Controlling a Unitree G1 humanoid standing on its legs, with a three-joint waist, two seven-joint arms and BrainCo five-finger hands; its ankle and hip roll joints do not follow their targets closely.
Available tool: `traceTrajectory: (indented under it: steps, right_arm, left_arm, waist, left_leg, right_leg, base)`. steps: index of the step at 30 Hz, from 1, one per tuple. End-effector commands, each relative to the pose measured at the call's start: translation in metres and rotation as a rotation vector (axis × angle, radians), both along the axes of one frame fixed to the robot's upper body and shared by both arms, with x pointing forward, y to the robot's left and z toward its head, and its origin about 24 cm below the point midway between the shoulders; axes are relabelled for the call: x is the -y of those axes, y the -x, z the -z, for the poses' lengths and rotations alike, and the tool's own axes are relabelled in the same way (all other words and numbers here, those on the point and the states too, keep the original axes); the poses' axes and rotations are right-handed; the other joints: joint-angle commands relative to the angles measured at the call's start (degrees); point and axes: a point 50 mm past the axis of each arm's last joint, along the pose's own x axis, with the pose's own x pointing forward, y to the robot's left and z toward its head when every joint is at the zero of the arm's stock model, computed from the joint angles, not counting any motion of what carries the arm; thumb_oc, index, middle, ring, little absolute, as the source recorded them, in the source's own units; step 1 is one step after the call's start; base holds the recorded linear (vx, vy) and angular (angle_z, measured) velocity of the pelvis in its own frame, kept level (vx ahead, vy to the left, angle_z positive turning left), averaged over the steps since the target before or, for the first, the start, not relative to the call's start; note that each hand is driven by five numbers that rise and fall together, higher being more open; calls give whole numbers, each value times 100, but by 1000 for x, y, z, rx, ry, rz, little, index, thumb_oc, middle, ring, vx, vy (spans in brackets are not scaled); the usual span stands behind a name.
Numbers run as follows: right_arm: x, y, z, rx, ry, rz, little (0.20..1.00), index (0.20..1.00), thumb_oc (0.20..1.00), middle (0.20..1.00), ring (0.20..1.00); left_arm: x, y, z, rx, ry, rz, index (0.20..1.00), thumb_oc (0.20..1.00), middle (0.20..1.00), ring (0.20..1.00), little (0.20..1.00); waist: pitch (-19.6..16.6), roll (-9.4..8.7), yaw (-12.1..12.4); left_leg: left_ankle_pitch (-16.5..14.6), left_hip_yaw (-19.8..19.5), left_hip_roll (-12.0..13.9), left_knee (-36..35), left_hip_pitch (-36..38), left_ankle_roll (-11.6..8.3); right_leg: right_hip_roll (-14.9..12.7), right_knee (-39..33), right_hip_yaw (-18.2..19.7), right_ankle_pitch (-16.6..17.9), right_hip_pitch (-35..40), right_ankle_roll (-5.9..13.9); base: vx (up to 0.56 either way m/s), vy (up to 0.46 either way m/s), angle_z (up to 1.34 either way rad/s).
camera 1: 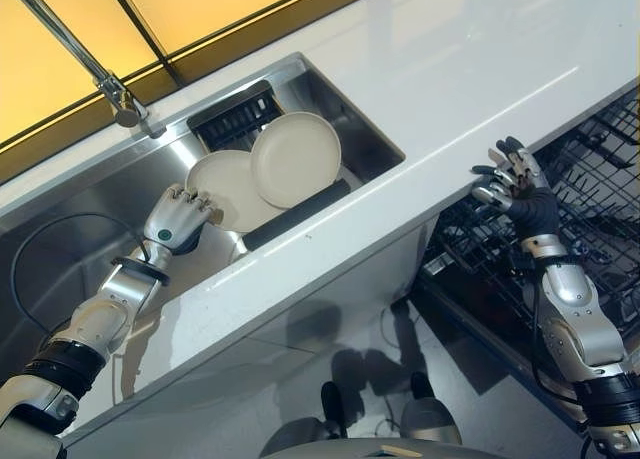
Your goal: Pick up plates and place into dishwasher.
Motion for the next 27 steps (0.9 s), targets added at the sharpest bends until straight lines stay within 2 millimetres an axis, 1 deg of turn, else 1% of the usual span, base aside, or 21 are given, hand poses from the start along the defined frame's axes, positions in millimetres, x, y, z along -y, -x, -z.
traceTrajectory:
  steps: [1, 7, 19, 27]
  right_arm:
    - [1, 7, 13, -72, 33, -18, 1000, 1000, 1000, 1000, 1000]
    - [2, 8, 14, -77, 36, -16, 1000, 1000, 1000, 1000, 1000]
    - [5, 10, 14, -83, 40, -12, 1000, 1000, 1000, 1000, 1000]
    - [8, 12, 11, -80, 49, -9, 1000, 1000, 1000, 1000, 1000]
  left_arm:
    - [-10, -11, -23, 92, -28, -51, 200, 200, 200, 200, 200]
    - [-11, -9, -18, 56, -34, -54, 200, 200, 200, 200, 200]
    - [-11, -6, -15, 30, -37, -46, 200, 200, 200, 200, 200]
    - [-14, 0, -3, -119, -89, -56, 200, 200, 200, 200, 200]
  waist:
    - [-389, -168, 42]
    - [-411, -159, 39]
    - [-419, -123, 51]
    - [-399, -88, 77]
  left_leg:
    - [-630, -137, -212, 571, -237, 8]
    - [-635, -141, -213, 572, -209, 8]
    - [-639, -173, -245, 585, -197, 11]
    - [-649, -200, -266, 611, -208, 18]
  right_leg:
    - [-353, 633, 13, 124, -827, 295]
    - [-352, 632, 4, 120, -803, 294]
    - [-375, 651, -6, 107, -783, 310]
    - [-406, 659, -40, 108, -781, 329]
  base:
    - [0, 0, 0]
    - [0, 0, 0]
    - [0, 0, 0]
    - [0, 0, 0]
